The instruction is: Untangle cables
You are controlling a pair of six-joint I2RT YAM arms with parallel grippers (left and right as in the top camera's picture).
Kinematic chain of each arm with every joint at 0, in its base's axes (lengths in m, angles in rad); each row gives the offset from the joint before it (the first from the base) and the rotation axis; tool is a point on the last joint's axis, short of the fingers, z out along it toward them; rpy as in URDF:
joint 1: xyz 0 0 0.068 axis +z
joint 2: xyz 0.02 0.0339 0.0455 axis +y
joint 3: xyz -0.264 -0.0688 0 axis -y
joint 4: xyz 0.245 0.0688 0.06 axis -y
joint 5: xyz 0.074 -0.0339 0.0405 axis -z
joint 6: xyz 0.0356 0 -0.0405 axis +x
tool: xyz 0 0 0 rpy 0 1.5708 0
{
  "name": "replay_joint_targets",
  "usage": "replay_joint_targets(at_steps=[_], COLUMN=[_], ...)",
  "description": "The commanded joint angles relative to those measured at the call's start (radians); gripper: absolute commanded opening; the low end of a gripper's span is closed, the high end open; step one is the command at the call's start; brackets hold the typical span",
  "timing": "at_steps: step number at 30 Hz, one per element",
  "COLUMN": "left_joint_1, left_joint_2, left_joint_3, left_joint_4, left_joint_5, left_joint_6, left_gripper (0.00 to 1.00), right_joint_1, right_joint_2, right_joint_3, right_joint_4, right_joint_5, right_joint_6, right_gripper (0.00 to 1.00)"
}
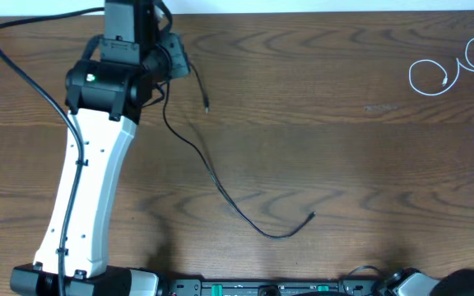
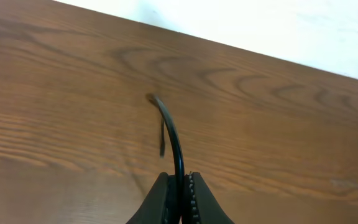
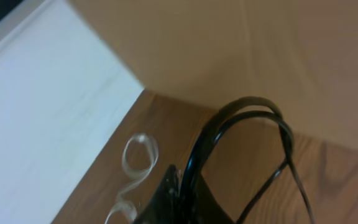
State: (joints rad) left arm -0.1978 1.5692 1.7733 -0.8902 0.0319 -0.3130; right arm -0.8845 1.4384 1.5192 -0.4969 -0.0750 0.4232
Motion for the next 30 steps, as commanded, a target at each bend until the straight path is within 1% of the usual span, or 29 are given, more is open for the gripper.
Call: replay_joint_targets(at_steps=[1, 3, 4, 5, 6, 9, 11, 12, 13, 14, 19, 22, 24, 30], left_joint_1=[-0.036, -0.052, -0.060, -0.067, -0.075, -0.093, -0.098, -0.101, -0.101, -0.101, -0.101, -0.101, -0.101, -0.101], left_joint_2=[-0.002, -0.002, -0.002, -0.002, -0.002, -0.002, -0.002, -0.002, -0.002, -0.002, -0.002, -0.002, -0.002, -0.002], left_joint_3=[-0.011, -0.011, -0.011, -0.011, -0.011, -0.011, -0.011, -0.011, -0.011, -0.011, -0.011, -0.011, -0.011, -0.011], left_joint_4=[0.001, 0.002, 0.002, 0.001, 0.001, 0.001, 0.001, 0.001, 0.001, 0.001, 0.013, 0.038, 0.058, 0.091], left_joint_5=[0.006, 0.006, 0.006, 0.006, 0.006, 0.006, 0.010, 0.013, 0.014, 0.020, 0.087, 0.178, 0.254, 0.420], left_joint_6=[0.013, 0.013, 0.013, 0.013, 0.013, 0.013, 0.013, 0.013, 0.013, 0.013, 0.014, 0.014, 0.014, 0.013], left_gripper=[0.07, 0.08, 0.07, 0.07, 0.07, 0.07, 0.07, 0.07, 0.07, 0.07, 0.07, 0.07, 0.08, 0.07], right_joint_1=[-0.003, 0.000, 0.002, 0.002, 0.002, 0.002, 0.002, 0.002, 0.002, 0.003, 0.026, 0.095, 0.159, 0.388], right_joint_2=[0.104, 0.149, 0.171, 0.190, 0.209, 0.250, 0.264, 0.266, 0.266, 0.264, 0.262, 0.262, 0.262, 0.262], right_joint_3=[0.006, 0.006, 0.006, 0.006, 0.006, 0.006, 0.006, 0.006, 0.006, 0.006, 0.006, 0.006, 0.006, 0.006], right_joint_4=[0.060, 0.067, 0.064, 0.051, 0.032, -0.032, -0.076, -0.094, -0.101, -0.103, -0.076, -0.042, -0.033, -0.038], right_joint_5=[0.000, -0.056, -0.083, -0.102, -0.112, -0.116, -0.122, -0.145, -0.178, -0.232, -0.775, -1.027, -1.102, -1.109], right_joint_6=[0.032, 0.032, 0.032, 0.032, 0.032, 0.032, 0.033, 0.033, 0.032, 0.025, -0.107, -0.216, -0.250, -0.287], right_gripper=[0.01, 0.01, 0.05, 0.13, 0.27, 0.60, 0.76, 0.93, 0.99, 0.99, 0.99, 0.99, 0.99, 0.99])
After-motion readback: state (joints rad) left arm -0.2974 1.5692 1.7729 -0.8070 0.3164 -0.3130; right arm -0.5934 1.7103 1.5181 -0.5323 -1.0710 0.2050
